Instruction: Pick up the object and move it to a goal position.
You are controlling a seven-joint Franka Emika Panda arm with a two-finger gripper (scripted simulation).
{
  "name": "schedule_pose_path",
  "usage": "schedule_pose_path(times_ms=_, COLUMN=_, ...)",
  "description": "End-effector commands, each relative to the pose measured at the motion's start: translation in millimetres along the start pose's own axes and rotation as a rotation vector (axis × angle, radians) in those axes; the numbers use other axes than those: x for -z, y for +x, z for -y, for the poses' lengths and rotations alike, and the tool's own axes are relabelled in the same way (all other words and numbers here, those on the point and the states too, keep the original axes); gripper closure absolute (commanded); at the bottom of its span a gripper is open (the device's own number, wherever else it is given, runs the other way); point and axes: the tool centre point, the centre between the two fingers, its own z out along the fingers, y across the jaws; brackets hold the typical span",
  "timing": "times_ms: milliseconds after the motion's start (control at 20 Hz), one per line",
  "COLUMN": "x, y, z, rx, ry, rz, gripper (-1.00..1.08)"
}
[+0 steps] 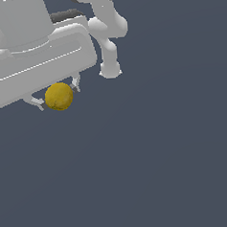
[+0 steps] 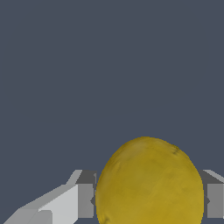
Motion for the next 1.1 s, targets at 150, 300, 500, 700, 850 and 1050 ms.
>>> schedule_pose_path(times_ms=150, x=14.5, y=1.2, z=-7.3, rx=0.032, ry=0.002, rz=-0.003, gripper=1.08)
schedule_pose_path(times_ms=300, x=19.3, y=1.8, z=-9.9, rx=0.043, ry=0.003, rz=-0.003, gripper=1.08)
schedule_pose_path(times_ms=500, x=23.1, y=2.4, z=-12.0, rx=0.051, ry=0.004, rz=-0.004, gripper=1.08)
schedule_pose_path(times_ms=700, x=25.1, y=2.9, z=-13.1, rx=0.056, ry=0.004, rz=-0.004, gripper=1.08)
schedule_pose_path(times_ms=850, x=25.9, y=3.0, z=-13.8, rx=0.057, ry=0.004, rz=-0.004, gripper=1.08)
schedule_pose_path(times_ms=1050, x=26.2, y=3.4, z=-13.8, rx=0.058, ry=0.004, rz=-0.004, gripper=1.08)
